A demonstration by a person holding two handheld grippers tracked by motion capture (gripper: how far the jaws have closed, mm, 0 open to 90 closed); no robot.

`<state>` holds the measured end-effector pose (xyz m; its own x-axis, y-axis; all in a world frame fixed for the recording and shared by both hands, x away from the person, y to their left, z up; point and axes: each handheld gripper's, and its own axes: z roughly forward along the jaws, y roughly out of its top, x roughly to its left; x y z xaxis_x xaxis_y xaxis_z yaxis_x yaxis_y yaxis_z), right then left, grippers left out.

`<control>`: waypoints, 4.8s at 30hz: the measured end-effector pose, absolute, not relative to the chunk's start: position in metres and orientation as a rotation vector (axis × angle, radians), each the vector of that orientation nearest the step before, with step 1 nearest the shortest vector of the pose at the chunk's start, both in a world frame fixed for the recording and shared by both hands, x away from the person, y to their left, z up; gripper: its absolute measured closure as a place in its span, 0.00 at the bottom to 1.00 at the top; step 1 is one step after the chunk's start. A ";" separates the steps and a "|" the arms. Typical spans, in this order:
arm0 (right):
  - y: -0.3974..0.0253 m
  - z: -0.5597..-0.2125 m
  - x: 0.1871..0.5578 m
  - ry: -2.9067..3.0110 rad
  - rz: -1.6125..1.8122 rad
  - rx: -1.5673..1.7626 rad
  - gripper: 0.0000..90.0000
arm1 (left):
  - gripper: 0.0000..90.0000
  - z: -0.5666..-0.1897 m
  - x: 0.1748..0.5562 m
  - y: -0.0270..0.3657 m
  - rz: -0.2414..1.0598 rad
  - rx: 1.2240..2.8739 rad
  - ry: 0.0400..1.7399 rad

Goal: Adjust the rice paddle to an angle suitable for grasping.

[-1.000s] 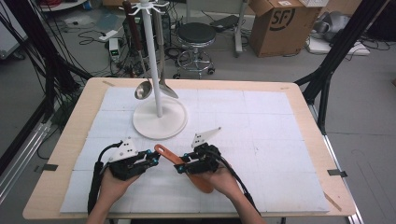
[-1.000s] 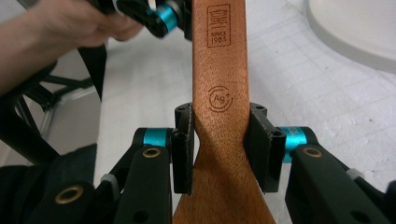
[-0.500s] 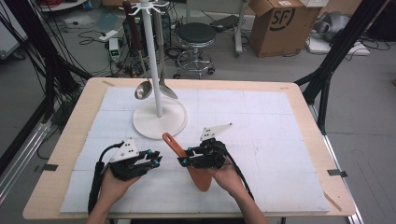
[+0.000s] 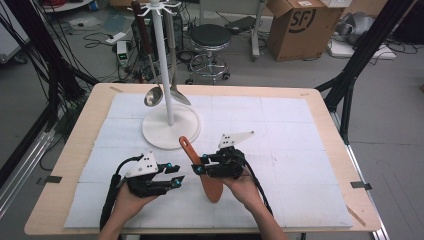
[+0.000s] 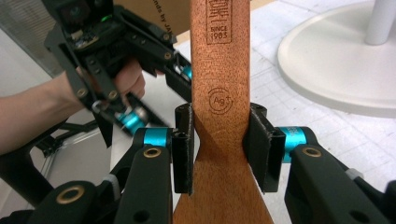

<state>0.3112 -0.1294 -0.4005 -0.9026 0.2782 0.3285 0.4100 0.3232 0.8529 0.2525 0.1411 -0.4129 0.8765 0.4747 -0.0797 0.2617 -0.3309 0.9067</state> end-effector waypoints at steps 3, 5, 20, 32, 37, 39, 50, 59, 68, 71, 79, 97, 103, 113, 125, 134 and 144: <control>-0.130 -0.398 0.311 -2.436 -1.670 -0.653 0.73 | 0.63 -0.411 0.251 0.137 0.218 1.923 0.523; -0.130 -0.397 0.311 -2.438 -1.682 -0.659 0.73 | 0.61 -0.411 0.250 0.134 0.209 1.919 0.517; -0.116 -0.391 0.305 -2.404 -1.746 -0.665 0.73 | 0.55 -0.414 0.250 0.114 0.176 1.926 0.507; -0.115 -0.388 0.299 -2.384 -1.763 -0.664 0.73 | 0.68 -0.414 0.252 0.114 0.173 1.913 0.530; -0.118 -0.386 0.297 -2.390 -1.762 -0.671 0.74 | 0.75 -0.414 0.253 0.115 0.177 1.903 0.540; -0.119 -0.386 0.296 -2.393 -1.766 -0.667 0.74 | 0.78 -0.414 0.253 0.115 0.181 1.899 0.546; -0.127 -0.385 0.297 -2.371 -1.768 -0.656 0.77 | 0.93 -0.416 0.258 0.116 0.167 1.883 0.553; -0.130 -0.383 0.297 -2.341 -1.798 -0.634 0.76 | 0.94 -0.415 0.258 0.117 0.167 1.893 0.534; -0.138 -0.370 0.299 -2.324 -1.850 -0.621 0.78 | 0.93 -0.414 0.260 0.118 0.159 1.901 0.519; -0.138 -0.370 0.299 -2.326 -1.858 -0.600 0.84 | 0.89 -0.412 0.261 0.117 0.140 1.900 0.506; -0.142 -0.366 0.298 -2.313 -1.902 -0.559 0.90 | 0.84 -0.405 0.262 0.114 0.123 1.889 0.479; -0.142 -0.366 0.295 -2.327 -1.873 -0.472 0.91 | 0.84 -0.399 0.267 0.113 0.030 1.846 0.433; -0.145 -0.365 0.295 -2.320 -1.875 -0.476 0.84 | 0.92 -0.397 0.268 0.113 0.054 1.849 0.440; -0.160 -0.368 0.297 -2.330 -1.863 -0.538 0.64 | 0.92 -0.392 0.272 0.120 0.097 1.843 0.481; -0.185 -0.383 0.300 -2.430 -1.790 -0.692 0.40 | 0.92 -0.380 0.277 0.125 0.128 1.851 0.485; -0.203 -0.393 0.299 -2.470 -1.774 -0.758 0.32 | 0.92 -0.368 0.283 0.127 0.152 1.858 0.485; -0.236 -0.410 0.290 -2.500 -1.782 -0.876 0.30 | 0.92 -0.359 0.289 0.132 0.171 1.854 0.501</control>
<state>0.2897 -0.2357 -0.4096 -0.8481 0.4580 0.2665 0.4012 0.2266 0.8875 0.2888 0.1324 -0.3589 0.8982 0.4204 -0.1281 0.2540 -0.2587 0.9320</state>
